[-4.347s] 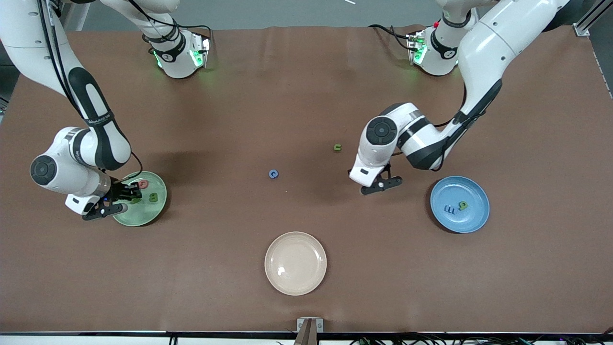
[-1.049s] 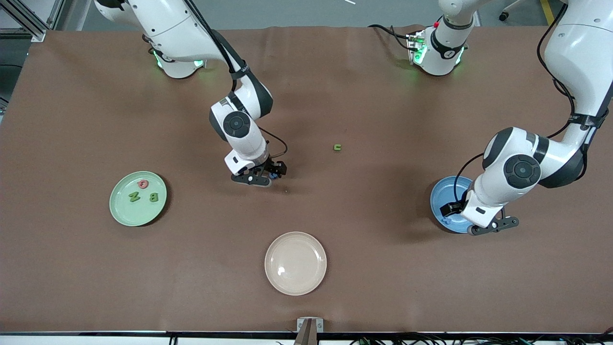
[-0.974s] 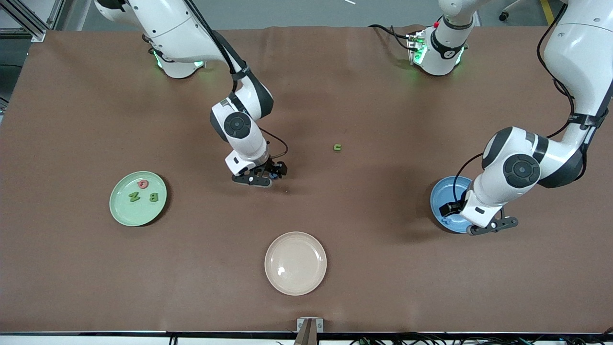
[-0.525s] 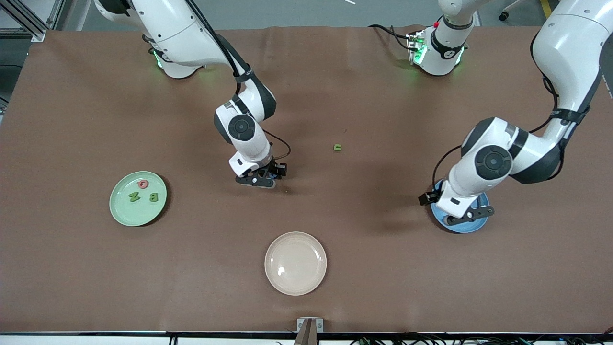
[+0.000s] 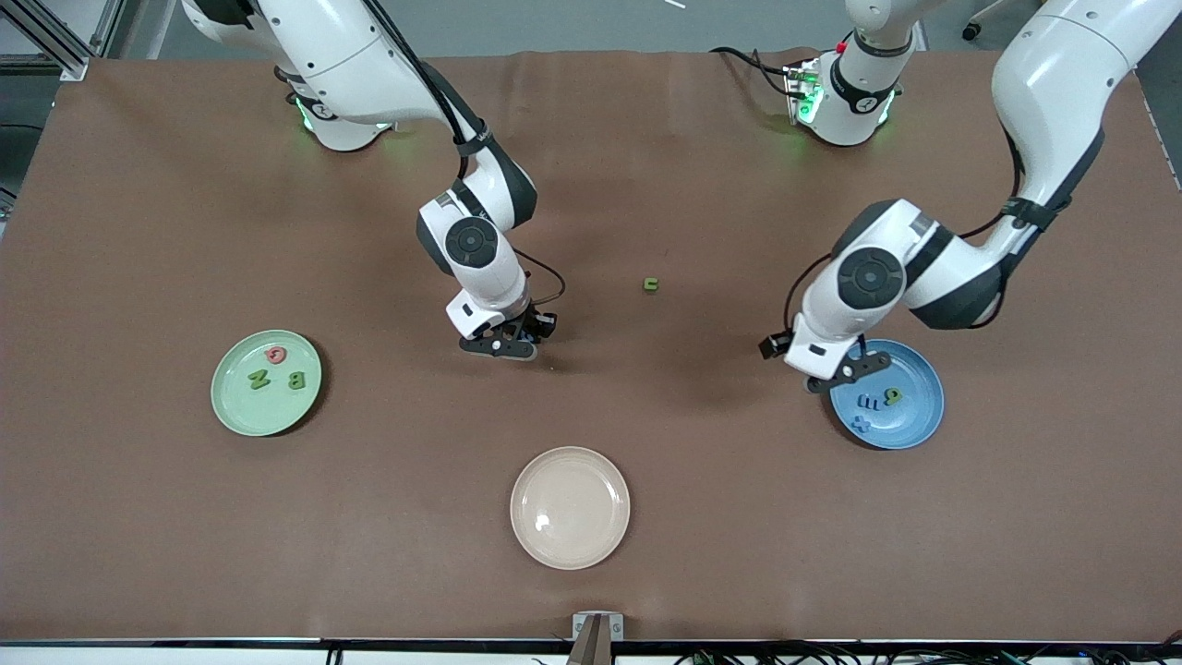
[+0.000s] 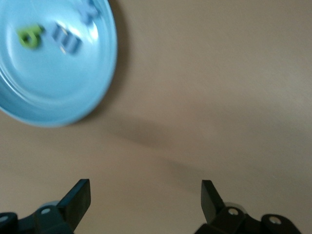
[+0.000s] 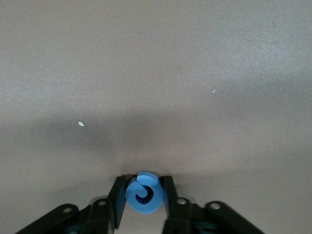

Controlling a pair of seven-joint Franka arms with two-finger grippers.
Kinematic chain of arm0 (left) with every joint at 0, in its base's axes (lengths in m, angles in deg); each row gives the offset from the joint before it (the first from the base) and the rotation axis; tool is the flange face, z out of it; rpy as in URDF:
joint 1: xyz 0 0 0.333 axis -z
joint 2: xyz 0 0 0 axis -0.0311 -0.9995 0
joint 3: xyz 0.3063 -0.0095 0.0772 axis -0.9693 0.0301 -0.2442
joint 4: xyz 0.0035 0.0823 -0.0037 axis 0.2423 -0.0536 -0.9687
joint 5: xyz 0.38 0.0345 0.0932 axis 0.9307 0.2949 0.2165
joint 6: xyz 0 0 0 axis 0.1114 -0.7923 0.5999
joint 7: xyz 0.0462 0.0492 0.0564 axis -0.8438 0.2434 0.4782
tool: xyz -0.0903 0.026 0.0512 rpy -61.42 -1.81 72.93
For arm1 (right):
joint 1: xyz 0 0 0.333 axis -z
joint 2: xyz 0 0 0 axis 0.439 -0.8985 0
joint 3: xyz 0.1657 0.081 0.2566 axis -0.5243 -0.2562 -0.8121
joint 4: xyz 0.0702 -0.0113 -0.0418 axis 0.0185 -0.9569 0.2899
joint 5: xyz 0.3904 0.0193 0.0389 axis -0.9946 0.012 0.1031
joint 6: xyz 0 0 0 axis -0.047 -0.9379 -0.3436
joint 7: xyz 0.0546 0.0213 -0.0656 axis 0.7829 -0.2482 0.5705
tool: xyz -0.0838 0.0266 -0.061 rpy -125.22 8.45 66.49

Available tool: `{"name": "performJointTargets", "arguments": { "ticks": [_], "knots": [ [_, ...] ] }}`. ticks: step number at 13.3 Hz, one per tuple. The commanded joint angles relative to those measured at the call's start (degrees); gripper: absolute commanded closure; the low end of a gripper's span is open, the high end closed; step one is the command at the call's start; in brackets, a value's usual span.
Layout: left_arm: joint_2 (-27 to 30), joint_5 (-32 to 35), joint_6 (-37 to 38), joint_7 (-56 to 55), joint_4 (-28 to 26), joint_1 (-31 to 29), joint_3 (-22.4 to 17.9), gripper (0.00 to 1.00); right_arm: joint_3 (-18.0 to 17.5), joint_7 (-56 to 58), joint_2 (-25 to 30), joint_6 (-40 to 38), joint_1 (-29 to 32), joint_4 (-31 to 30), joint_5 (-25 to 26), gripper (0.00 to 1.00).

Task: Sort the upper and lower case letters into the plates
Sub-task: 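Grasp the blue C with the right gripper while the left gripper reaches green u, then place the C on the green plate while the left gripper grasps the u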

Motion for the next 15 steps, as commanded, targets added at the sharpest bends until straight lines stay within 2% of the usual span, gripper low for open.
{"name": "performJointTargets", "arguments": {
  "ticks": [1,3,5,8,11,13,15],
  "knots": [
    [-1.2,-0.3,-0.5,-8.5,-1.0,2.9,2.2,0.0,0.6,-0.9,-1.1,0.0,-1.2,0.2,-0.2,0.8],
    [-2.2,-0.4,-2.5,-16.1,-1.2,5.2,2.2,0.0,0.7,-0.1,-0.1,-0.9,0.0,0.2,-0.1,0.8],
    [-3.6,-0.4,-5.7,-22.0,-1.3,9.0,1.8,0.0,0.8,1.3,3.4,-8.1,3.2,1.0,0.4,0.8],
    [-3.7,1.6,-11.0,-34.1,-3.3,13.4,0.3,0.0,1.3,11.5,8.4,-19.3,9.0,1.7,0.6,0.8],
    [-3.3,3.4,-16.0,-40.2,-7.7,13.4,0.2,0.0,1.4,25.9,10.3,-22.1,17.5,1.6,0.6,0.8],
    [-3.6,8.0,-19.3,-47.9,-9.7,13.6,0.1,0.07,1.4,35.7,10.2,-22.1,23.4,1.2,0.7,0.8],
    [-4.4,13.0,-19.5,-57.0,-10.2,15.6,-0.4,0.11,1.3,43.8,10.0,-22.0,28.4,1.2,0.7,0.8]
  ]
}}
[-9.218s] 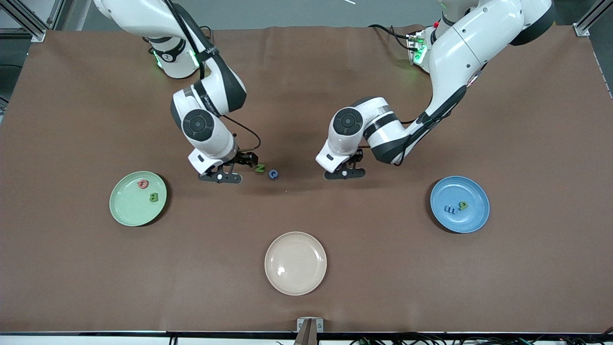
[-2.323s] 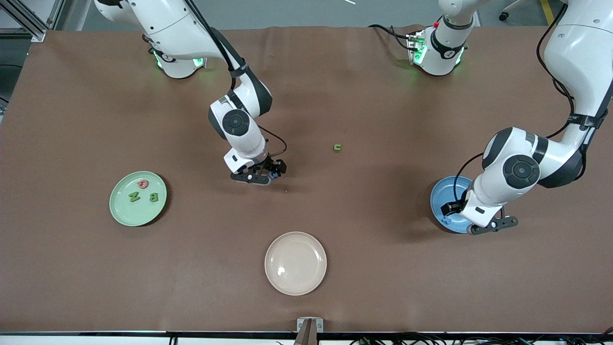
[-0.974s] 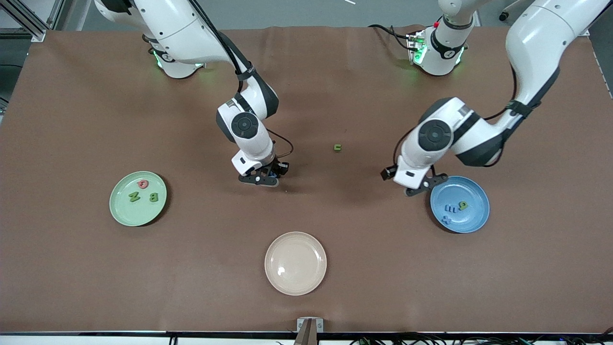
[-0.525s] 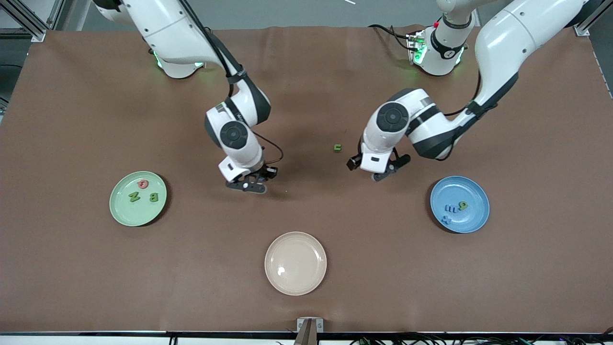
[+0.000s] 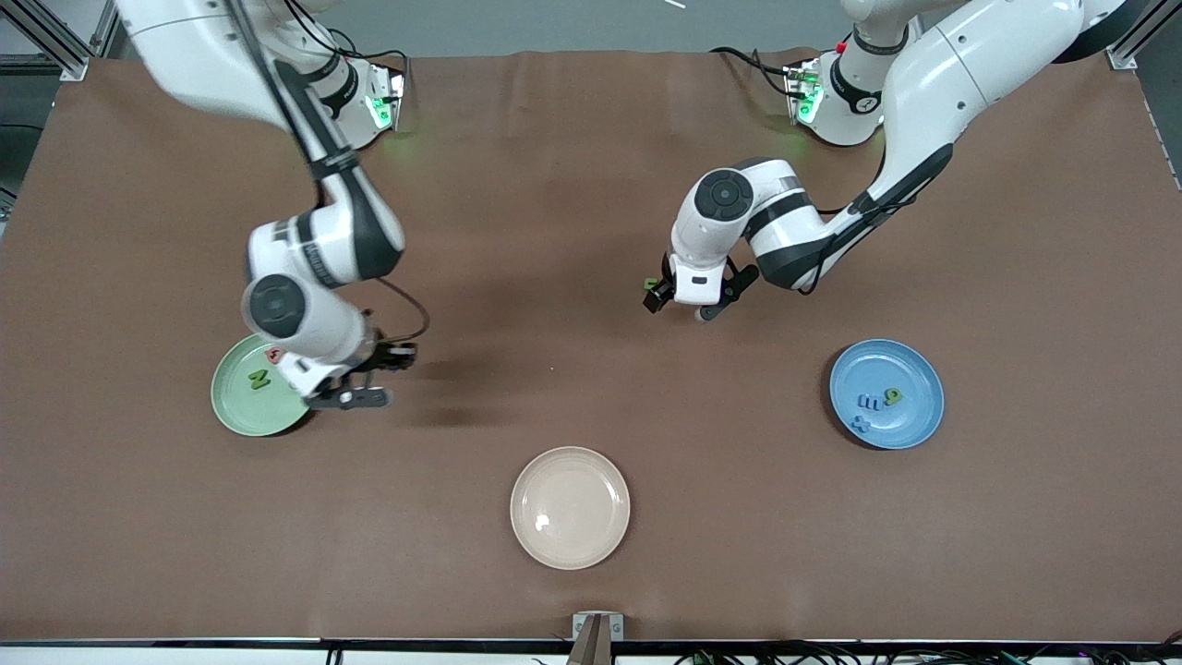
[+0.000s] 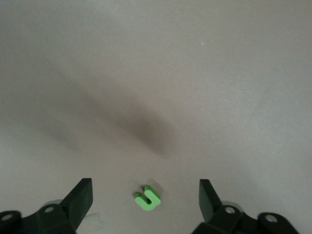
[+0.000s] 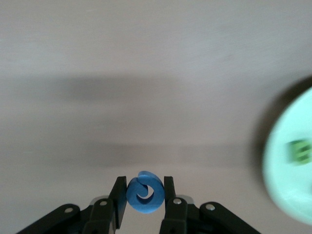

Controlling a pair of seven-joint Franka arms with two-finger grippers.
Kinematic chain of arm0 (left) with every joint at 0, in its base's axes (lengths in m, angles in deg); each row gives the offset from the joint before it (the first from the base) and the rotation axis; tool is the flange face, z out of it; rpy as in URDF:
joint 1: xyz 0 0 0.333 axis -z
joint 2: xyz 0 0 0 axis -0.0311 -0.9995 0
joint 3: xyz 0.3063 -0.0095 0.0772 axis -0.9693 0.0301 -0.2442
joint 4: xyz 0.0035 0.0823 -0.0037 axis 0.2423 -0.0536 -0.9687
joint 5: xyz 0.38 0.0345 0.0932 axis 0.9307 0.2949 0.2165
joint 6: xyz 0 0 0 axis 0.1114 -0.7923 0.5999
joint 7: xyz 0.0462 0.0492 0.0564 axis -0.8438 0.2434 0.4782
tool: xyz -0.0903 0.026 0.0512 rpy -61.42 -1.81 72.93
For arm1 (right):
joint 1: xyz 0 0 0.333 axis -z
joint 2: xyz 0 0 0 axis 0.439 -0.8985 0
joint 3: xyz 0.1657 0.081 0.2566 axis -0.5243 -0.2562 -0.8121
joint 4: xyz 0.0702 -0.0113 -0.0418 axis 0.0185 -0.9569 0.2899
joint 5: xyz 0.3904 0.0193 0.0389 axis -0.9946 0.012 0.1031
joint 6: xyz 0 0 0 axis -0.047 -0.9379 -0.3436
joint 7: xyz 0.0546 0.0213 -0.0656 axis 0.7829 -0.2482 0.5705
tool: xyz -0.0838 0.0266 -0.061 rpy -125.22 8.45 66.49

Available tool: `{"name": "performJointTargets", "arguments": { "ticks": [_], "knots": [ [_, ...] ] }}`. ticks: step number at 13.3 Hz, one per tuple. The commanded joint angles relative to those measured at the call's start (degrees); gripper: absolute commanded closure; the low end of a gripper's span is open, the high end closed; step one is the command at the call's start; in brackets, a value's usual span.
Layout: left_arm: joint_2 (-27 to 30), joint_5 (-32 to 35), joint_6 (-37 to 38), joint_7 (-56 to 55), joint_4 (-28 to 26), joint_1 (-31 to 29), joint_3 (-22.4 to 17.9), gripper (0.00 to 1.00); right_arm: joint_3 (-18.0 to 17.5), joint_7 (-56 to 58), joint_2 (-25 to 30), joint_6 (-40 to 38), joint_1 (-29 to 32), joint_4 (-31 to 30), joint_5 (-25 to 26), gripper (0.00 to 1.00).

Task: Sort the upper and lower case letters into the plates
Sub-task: 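Place the C on the green plate while the left gripper grasps the u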

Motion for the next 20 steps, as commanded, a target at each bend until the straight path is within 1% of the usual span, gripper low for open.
{"name": "performJointTargets", "arguments": {
  "ticks": [1,2,5,7,9,10,12,14,20],
  "knots": [
    [-0.4,5.4,-1.7,-11.5,-1.2,3.1,-1.4,0.13,-1.3,10.4,0.3,0.6,7.0,-1.3,0.5,0.8],
    [-0.5,5.9,-1.7,-13.8,-1.1,4.9,-3.0,0.14,-1.3,14.0,0.3,0.9,9.3,-1.1,0.5,0.8],
    [-1.1,5.9,-1.9,-17.1,-1.1,8.2,-5.0,0.17,-1.3,22.0,-0.2,1.5,13.9,-0.8,0.5,0.8],
    [-1.2,5.9,-2.5,-19.8,-0.9,10.0,-5.6,0.21,-1.3,25.4,-2.2,4.9,16.3,-0.7,0.5,0.8],
    [-1.2,6.0,-2.6,-20.9,-0.9,10.3,-6.1,0.24,-1.3,28.6,-4.5,8.3,17.6,-0.2,0.5,0.8],
    [-1.2,6.0,-2.6,-22.0,-0.9,11.2,-6.3,0.26,-1.3,30.3,-5.6,8.8,18.4,0.4,0.5,0.8],
    [-1.1,6.0,-2.6,-24.0,-0.7,12.9,-7.9,0.29,-1.3,31.6,-7.7,8.8,19.0,2.2,0.5,0.8],
    [-1.3,5.9,-2.6,-24.1,-0.4,13.2,-8.3,0.35,-1.3,31.8,-8.9,8.8,19.0,3.3,0.5,0.79],
    [-1.3,5.9,-2.6,-25.4,0.3,13.3,-8.7,0.35,-1.3,31.9,-9.8,9.4,19.1,3.5,0.5,0.76]
  ]
}}
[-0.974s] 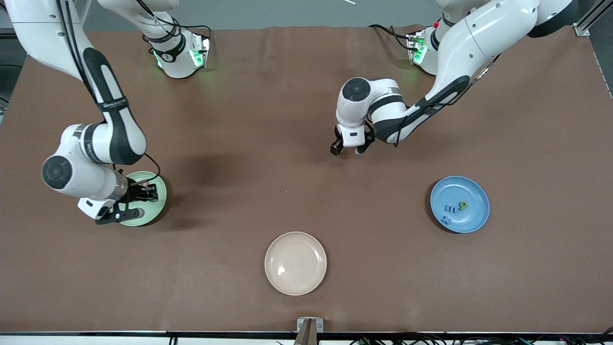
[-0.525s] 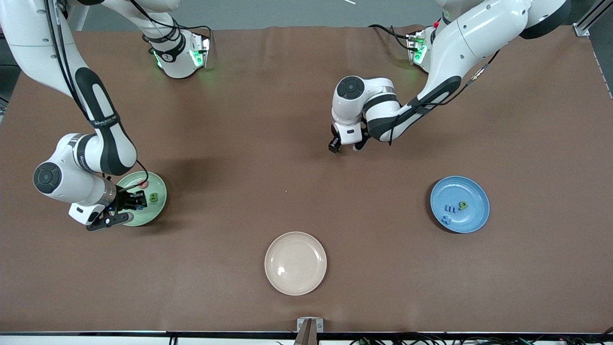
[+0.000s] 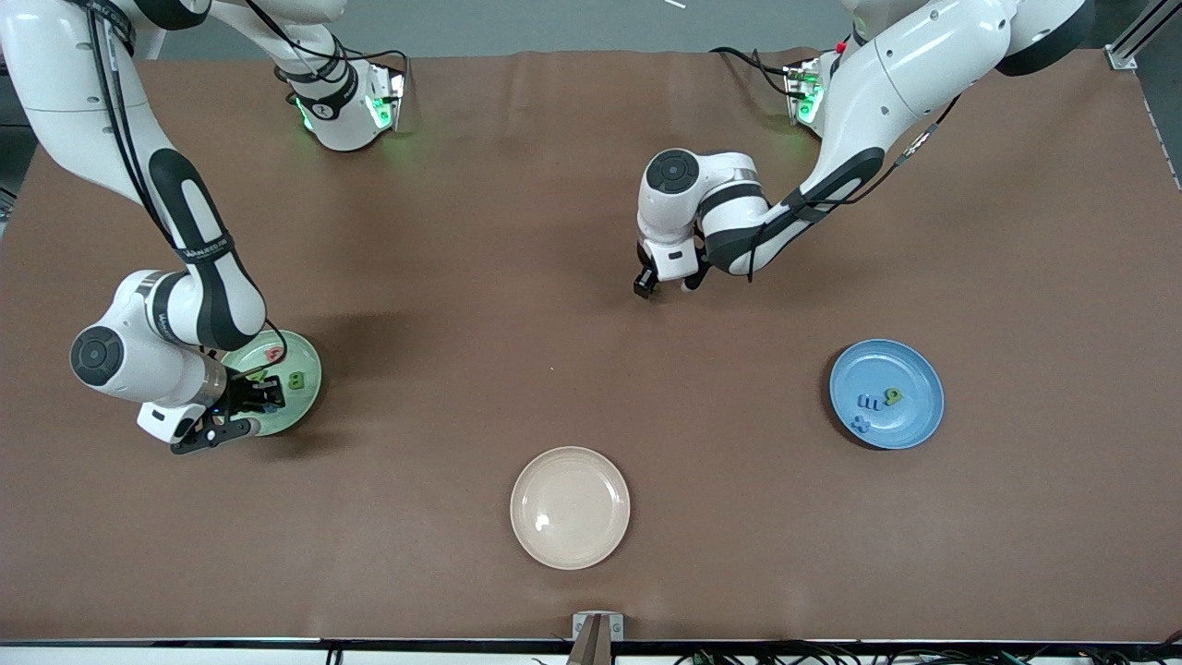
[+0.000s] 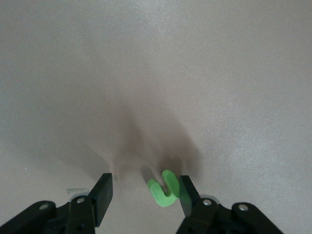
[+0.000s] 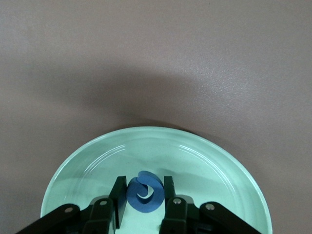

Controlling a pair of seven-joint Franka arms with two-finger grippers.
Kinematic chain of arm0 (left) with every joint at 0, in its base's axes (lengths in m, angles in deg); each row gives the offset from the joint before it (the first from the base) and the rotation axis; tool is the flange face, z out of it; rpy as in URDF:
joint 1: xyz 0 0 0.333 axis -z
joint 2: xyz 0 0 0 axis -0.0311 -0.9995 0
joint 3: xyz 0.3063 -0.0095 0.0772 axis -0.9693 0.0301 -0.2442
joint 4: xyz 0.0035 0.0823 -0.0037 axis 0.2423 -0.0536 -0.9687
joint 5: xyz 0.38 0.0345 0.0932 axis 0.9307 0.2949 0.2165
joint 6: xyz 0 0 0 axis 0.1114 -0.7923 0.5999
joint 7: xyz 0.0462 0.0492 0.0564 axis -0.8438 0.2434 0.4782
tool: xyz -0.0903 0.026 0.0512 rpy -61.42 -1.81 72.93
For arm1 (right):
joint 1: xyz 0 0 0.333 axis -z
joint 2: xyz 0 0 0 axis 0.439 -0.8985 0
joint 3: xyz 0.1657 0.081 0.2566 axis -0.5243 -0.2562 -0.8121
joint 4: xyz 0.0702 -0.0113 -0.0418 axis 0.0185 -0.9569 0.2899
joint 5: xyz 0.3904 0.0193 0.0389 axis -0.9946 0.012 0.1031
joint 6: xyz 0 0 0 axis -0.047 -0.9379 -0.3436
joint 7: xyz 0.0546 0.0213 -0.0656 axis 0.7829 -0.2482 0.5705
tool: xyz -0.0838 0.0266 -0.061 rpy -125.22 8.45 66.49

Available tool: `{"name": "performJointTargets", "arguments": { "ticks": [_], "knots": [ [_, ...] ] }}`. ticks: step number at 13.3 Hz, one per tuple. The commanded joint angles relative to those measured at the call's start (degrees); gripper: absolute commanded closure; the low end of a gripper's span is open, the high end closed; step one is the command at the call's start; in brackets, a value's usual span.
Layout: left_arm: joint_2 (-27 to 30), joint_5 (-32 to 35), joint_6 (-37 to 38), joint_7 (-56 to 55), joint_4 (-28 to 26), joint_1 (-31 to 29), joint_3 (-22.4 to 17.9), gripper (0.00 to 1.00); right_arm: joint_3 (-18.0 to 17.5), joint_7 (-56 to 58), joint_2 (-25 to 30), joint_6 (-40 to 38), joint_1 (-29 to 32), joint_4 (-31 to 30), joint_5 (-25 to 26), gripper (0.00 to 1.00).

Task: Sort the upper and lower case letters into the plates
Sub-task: 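Place the C on the green plate while the left gripper grasps the u, then carry the u toward the blue plate while the right gripper returns to rest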

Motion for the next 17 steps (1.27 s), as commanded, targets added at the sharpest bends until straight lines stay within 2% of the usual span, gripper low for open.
{"name": "performJointTargets", "arguments": {
  "ticks": [1,4,6,7,8,9,11,12,14,15,17],
  "knots": [
    [0.1,1.3,-1.0,-2.0,0.3,0.9,-1.2,0.36,-1.0,0.9,-0.7,0.1,1.2,0.7,0.5,0.75],
    [0.0,1.3,-1.0,-1.9,1.1,1.0,-1.2,0.37,-1.0,0.9,-1.0,1.0,1.2,0.7,0.5,0.7],
    [0.0,1.3,-1.0,-2.0,1.4,1.7,-2.0,0.4,-1.0,0.9,-1.4,1.2,1.2,0.6,0.5,0.63],
    [-0.1,1.3,-1.0,-2.0,1.4,2.0,-2.1,0.4,-1.0,0.9,-1.4,1.1,1.6,0.6,0.5,0.46],
    [-0.2,1.3,-1.0,-2.2,1.4,2.5,-2.3,0.42,-1.0,0.8,-1.3,0.8,1.8,0.7,0.4,0.24],
    [-0.2,1.3,-1.0,-2.2,1.4,2.6,-2.8,0.43,-1.0,0.7,-1.0,0.3,1.8,0.6,0.4,0.08],
    [-0.7,1.3,-1.0,-2.2,1.4,2.6,-2.8,0.5,-1.1,0.1,1.2,-2.4,1.4,0.5,0.4,0.02],
    [-0.8,1.3,-1.0,-2.2,1.7,2.7,-2.9,0.6,-1.1,-1.2,2.7,-5.0,1.2,0.5,0.3,0.02],
    [-0.6,1.3,-1.0,-1.8,1.8,2.7,-2.9,0.88,-1.5,-9.9,8.9,-14.2,-0.1,0.4,0.3,0.01],
    [-0.4,1.3,-1.0,-1.5,2.0,2.5,-2.9,0.98,-1.5,-13.7,12.2,-18.4,-1.0,0.4,0.3,0.0],
    [-0.2,1.3,-0.3,-0.4,4.3,1.6,-2.9,1.0,-1.5,-17.2,18.6,-26.2,-1.4,0.2,0.3,0.0]
  ]
}}
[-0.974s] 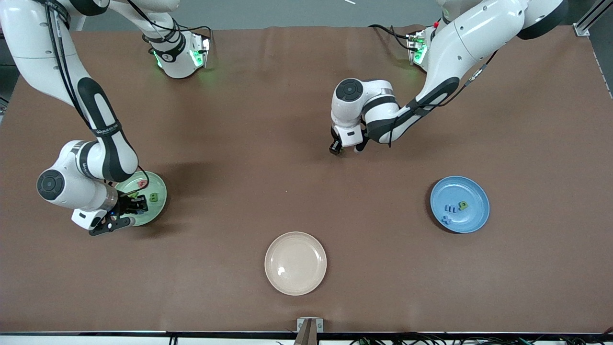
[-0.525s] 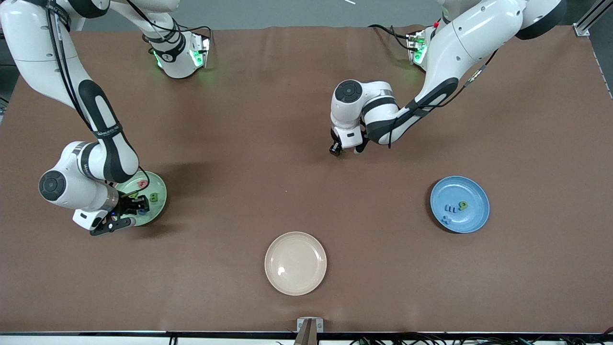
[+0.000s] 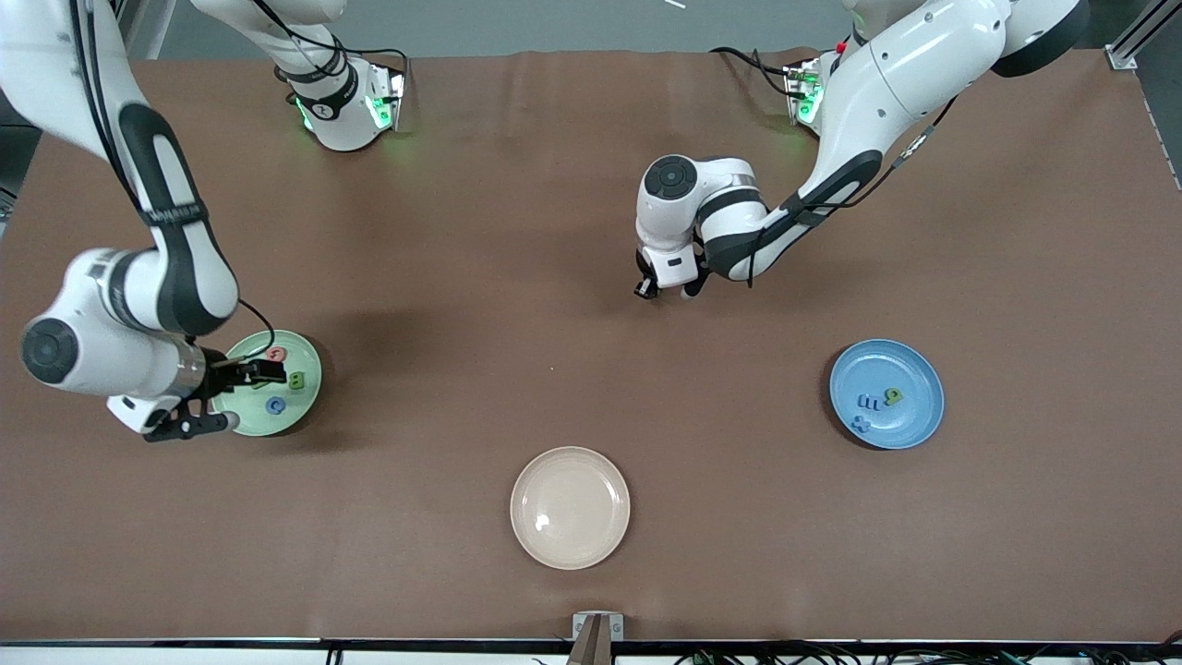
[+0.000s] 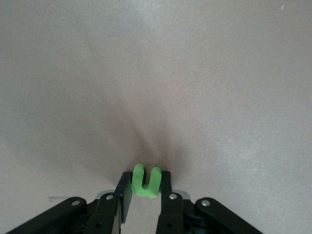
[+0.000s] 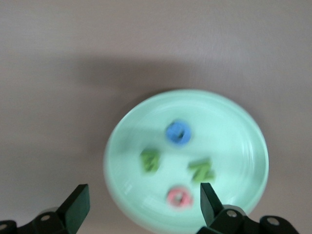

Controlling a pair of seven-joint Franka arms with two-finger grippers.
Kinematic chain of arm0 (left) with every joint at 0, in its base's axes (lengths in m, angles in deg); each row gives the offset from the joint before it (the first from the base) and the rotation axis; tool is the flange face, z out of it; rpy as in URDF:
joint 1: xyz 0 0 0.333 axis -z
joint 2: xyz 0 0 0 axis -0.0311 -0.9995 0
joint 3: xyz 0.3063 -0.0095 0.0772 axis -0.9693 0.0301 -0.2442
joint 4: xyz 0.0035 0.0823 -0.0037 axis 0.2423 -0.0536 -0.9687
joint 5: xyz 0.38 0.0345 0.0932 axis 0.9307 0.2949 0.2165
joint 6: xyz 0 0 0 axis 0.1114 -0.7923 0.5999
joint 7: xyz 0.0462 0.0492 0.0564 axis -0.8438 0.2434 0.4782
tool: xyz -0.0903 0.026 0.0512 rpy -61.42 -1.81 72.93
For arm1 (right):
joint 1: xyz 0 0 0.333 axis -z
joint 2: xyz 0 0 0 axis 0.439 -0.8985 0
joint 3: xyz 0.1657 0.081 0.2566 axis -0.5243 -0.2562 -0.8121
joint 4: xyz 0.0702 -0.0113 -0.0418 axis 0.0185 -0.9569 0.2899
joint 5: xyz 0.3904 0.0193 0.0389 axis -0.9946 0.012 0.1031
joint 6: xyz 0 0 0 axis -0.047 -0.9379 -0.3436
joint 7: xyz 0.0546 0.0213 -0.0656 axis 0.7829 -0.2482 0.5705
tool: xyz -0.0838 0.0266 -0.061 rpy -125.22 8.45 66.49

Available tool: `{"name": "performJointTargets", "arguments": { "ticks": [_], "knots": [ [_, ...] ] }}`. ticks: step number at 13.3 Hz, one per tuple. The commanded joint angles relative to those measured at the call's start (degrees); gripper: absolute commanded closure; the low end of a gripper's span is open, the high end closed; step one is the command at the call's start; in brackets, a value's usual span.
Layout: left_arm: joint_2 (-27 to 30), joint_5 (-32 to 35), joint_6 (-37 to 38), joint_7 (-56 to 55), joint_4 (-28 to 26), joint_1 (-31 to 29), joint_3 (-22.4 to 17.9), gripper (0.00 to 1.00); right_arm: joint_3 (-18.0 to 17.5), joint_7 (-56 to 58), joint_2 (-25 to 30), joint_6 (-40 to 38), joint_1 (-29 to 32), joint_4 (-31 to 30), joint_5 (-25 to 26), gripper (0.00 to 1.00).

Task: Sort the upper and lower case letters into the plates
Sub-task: 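Carry the u toward the blue plate while the right gripper returns to rest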

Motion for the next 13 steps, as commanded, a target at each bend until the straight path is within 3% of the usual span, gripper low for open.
{"name": "performJointTargets", "arguments": {
  "ticks": [1,6,9,13],
  "knots": [
    [0.1,1.3,0.4,0.7,3.2,-0.7,-0.6,1.0,-0.2,-4.3,11.4,-9.1,-0.4,-2.9,0.3,0.0],
    [0.7,0.6,9.7,13.9,11.9,-5.9,-0.5,1.0,-0.3,-10.8,23.4,-20.1,-0.3,0.4,0.6,0.0],
    [0.8,0.4,12.3,23.3,14.6,-10.1,-0.3,1.0,-0.2,-12.6,22.9,-29.1,-0.2,12.1,0.8,0.0],
    [1.7,-1.0,17.7,36.7,17.0,-15.5,0.8,1.0,-0.2,-12.5,22.6,-30.0,-0.2,18.2,1.1,0.0]
  ]
}}
